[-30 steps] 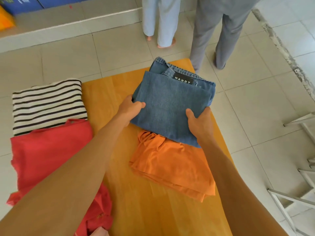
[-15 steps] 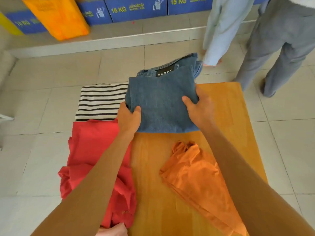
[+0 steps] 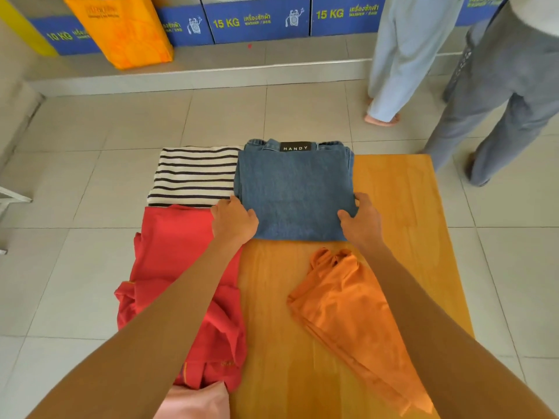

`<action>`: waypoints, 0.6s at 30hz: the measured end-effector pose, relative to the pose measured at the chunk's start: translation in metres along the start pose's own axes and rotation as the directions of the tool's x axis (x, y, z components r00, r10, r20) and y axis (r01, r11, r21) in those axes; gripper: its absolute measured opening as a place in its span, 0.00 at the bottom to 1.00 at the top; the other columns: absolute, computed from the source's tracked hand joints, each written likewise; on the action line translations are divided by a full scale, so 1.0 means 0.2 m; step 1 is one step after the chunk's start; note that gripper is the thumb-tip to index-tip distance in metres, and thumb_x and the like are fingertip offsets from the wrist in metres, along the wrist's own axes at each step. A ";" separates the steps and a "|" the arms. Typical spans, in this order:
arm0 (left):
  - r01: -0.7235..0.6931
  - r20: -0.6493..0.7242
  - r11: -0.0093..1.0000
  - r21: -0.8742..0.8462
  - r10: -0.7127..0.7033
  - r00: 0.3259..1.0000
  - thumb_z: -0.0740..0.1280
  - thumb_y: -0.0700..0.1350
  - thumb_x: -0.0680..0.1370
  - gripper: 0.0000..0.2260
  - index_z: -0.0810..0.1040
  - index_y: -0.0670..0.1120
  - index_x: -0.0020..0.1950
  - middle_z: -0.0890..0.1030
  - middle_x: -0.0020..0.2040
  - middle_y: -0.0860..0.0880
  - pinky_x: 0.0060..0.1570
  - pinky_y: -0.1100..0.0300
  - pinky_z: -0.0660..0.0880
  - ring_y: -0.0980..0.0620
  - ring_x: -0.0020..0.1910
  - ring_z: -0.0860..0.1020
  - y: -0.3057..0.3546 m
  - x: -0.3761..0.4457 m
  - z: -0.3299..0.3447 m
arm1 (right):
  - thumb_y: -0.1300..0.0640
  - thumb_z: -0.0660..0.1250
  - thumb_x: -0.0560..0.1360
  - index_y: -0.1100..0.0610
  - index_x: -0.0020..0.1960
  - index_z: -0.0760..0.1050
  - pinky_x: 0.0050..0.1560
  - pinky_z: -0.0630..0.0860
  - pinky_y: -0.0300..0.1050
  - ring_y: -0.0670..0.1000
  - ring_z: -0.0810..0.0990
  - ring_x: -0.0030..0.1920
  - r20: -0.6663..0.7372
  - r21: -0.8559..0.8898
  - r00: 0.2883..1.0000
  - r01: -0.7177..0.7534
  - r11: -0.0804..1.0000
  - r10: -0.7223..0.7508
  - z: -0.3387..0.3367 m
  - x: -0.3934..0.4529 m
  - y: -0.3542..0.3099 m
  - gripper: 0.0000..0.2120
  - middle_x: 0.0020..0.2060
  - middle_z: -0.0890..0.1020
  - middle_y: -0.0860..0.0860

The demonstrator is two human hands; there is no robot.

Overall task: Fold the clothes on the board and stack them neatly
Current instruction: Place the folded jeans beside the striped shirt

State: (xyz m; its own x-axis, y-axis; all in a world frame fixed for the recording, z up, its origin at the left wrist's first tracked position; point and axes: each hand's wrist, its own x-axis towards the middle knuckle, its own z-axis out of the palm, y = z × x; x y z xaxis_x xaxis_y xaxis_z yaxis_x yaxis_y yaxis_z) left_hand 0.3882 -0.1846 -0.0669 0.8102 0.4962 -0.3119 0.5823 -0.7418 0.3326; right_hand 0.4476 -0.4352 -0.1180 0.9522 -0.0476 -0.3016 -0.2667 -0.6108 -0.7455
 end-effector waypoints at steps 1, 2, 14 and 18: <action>-0.013 -0.016 1.000 0.003 0.013 1.000 0.61 0.45 0.78 0.13 0.74 0.36 0.56 0.75 0.60 0.37 0.60 0.46 0.70 0.38 0.63 0.70 0.00 -0.03 0.00 | 0.58 0.67 0.78 0.54 0.70 0.69 0.52 0.79 0.51 0.57 0.81 0.55 -0.019 0.014 1.000 -0.014 1.000 0.014 -0.03 -0.04 0.02 0.22 0.57 0.82 0.54; -0.024 -0.034 1.000 -0.009 0.023 0.999 0.62 0.44 0.77 0.13 0.74 0.37 0.56 0.73 0.62 0.38 0.61 0.45 0.70 0.38 0.64 0.68 0.00 -0.06 0.00 | 0.60 0.67 0.77 0.54 0.68 0.71 0.51 0.78 0.50 0.56 0.82 0.54 -0.045 0.014 0.999 -0.025 1.000 0.025 -0.06 -0.09 0.04 0.20 0.54 0.83 0.53; -0.182 0.243 0.945 -0.273 0.250 0.937 0.63 0.57 0.79 0.29 0.64 0.43 0.75 0.69 0.68 0.43 0.68 0.52 0.67 0.45 0.67 0.69 0.11 -0.74 0.48 | 0.57 0.64 0.76 0.55 0.68 0.72 0.66 0.71 0.61 0.60 0.71 0.66 -0.285 0.079 0.871 -0.395 0.915 0.401 -0.40 -0.94 0.53 0.20 0.65 0.74 0.58; -0.148 0.333 0.956 -0.253 0.230 0.915 0.64 0.61 0.77 0.35 0.59 0.47 0.77 0.73 0.68 0.47 0.63 0.49 0.74 0.46 0.64 0.74 0.09 -0.78 0.53 | 0.50 0.67 0.75 0.53 0.74 0.59 0.65 0.70 0.63 0.64 0.67 0.67 -0.262 0.107 0.820 -0.499 0.860 0.509 -0.30 -1.16 0.60 0.31 0.69 0.65 0.60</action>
State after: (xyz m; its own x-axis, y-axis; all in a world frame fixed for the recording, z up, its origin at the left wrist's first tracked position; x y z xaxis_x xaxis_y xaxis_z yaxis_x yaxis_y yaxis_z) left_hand 0.2655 -0.3225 -0.1067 0.8526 0.1333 -0.5052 0.4538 -0.6681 0.5896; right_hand 0.2046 -0.5451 -0.1020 0.6840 -0.5572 -0.4708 -0.7207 -0.4166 -0.5541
